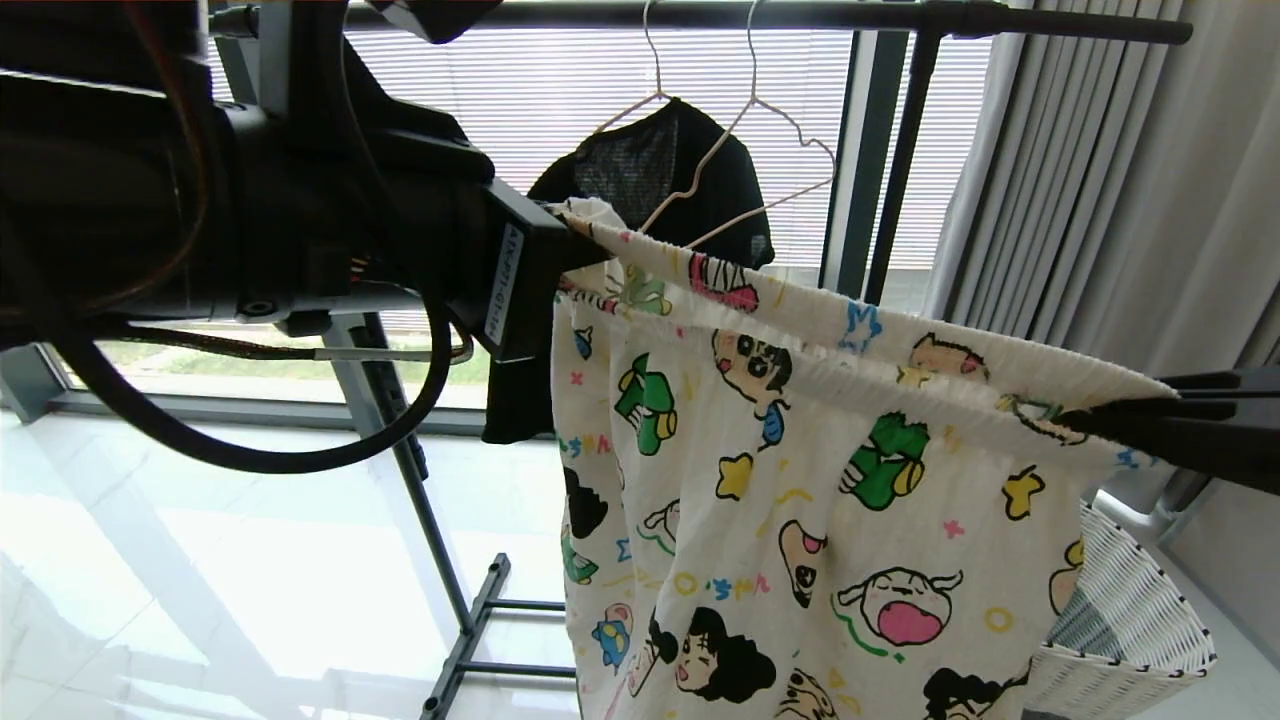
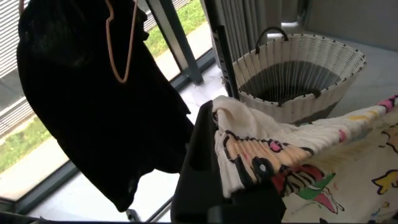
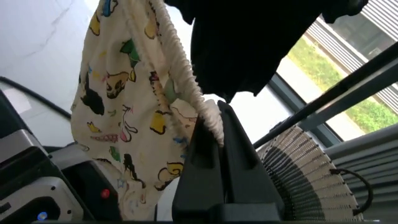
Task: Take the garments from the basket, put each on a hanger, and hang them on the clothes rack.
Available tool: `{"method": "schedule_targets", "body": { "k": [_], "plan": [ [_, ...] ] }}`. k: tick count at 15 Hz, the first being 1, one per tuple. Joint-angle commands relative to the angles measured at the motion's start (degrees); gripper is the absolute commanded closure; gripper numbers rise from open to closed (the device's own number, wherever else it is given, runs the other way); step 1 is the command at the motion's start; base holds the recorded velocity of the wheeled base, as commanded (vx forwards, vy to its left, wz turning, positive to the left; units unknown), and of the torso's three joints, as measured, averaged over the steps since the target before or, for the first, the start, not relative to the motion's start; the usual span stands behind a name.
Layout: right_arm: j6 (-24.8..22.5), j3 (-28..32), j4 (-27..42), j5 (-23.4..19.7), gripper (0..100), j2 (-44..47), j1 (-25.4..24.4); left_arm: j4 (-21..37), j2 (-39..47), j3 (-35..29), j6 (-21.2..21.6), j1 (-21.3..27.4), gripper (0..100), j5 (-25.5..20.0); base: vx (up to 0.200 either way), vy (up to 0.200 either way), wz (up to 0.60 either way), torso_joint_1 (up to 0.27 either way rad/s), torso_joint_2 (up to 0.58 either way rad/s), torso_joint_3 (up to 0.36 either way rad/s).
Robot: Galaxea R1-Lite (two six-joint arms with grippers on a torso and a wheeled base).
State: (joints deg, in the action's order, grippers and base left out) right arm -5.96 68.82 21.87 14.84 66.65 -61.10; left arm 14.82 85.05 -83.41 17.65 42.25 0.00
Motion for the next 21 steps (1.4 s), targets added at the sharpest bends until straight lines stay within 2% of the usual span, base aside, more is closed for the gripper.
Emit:
{"method": "schedule_targets", "body": {
  "k": [1, 2, 4, 7, 9, 11, 13, 14, 16, 17, 21],
  "plan": [
    [0.0, 0.5, -1.0, -0.2, 100, 0.7, 2.8, 3.3, -2.5, 1.1, -0.3, 1.6, 100, 0.0, 0.000, 0.000, 0.00, 0.000, 0.00, 0.000],
    [0.0, 2.6, -4.7, -0.3, 100, 3.1, 5.6, 9.6, -5.5, 1.1, -2.4, 3.6, 100, 0.0, 0.000, 0.000, 0.00, 0.000, 0.00, 0.000],
    [0.0, 7.0, -7.4, -0.8, 100, 7.3, 8.6, 16.2, -9.4, 1.2, -9.2, 8.9, 100, 0.1, 0.000, 0.000, 0.00, 0.000, 0.00, 0.000],
    [0.0, 10.8, -7.9, -4.6, 100, 11.0, 10.3, 18.8, -12.6, 4.5, -16.2, 18.3, 100, 2.4, 0.000, 0.000, 0.00, 0.000, 0.00, 0.000],
    [0.0, 11.5, -7.9, -4.9, 100, 11.8, 10.4, 18.8, -12.8, 6.2, -16.6, 20.0, 100, 5.6, 0.000, 0.000, 0.00, 0.000, 0.00, 0.000],
    [0.0, 11.3, -7.7, -4.9, 100, 11.5, 10.5, 18.8, -12.5, 6.4, -16.5, 19.7, 100, 6.9, 0.000, 0.000, 0.00, 0.000, 0.00, 0.000],
    [0.0, 10.1, -5.7, -4.8, 100, 8.6, 10.5, 18.2, -10.6, 6.3, -14.6, 15.4, 100, 10.5, 0.000, 0.000, 0.00, 0.000, 0.00, 0.000],
    [0.0, 9.5, -3.9, -4.8, 100, 6.9, 10.4, 16.1, -9.6, 6.2, -12.6, 12.9, 100, 11.1, 0.000, 0.000, 0.00, 0.000, 0.00, 0.000],
    [-0.3, 9.2, 0.3, -4.8, 100, 4.1, 10.4, 7.8, -7.4, 6.2, -10.8, 9.2, 100, 11.2, 0.000, 0.000, 0.00, 0.000, 0.00, 0.000],
    [-0.3, 9.2, 1.3, -4.8, 100, 3.2, 10.4, 5.0, -6.7, 6.1, -10.6, 8.4, 100, 11.2, 0.000, 0.000, 0.00, 0.000, 0.00, 0.000],
    [-0.4, 9.1, 1.3, -4.7, 100, 3.8, 10.4, 4.7, -6.6, 6.4, -10.8, 8.3, 100, 11.3, 0.000, 0.000, 0.00, 0.000, 0.00, 0.000]
  ]
}}
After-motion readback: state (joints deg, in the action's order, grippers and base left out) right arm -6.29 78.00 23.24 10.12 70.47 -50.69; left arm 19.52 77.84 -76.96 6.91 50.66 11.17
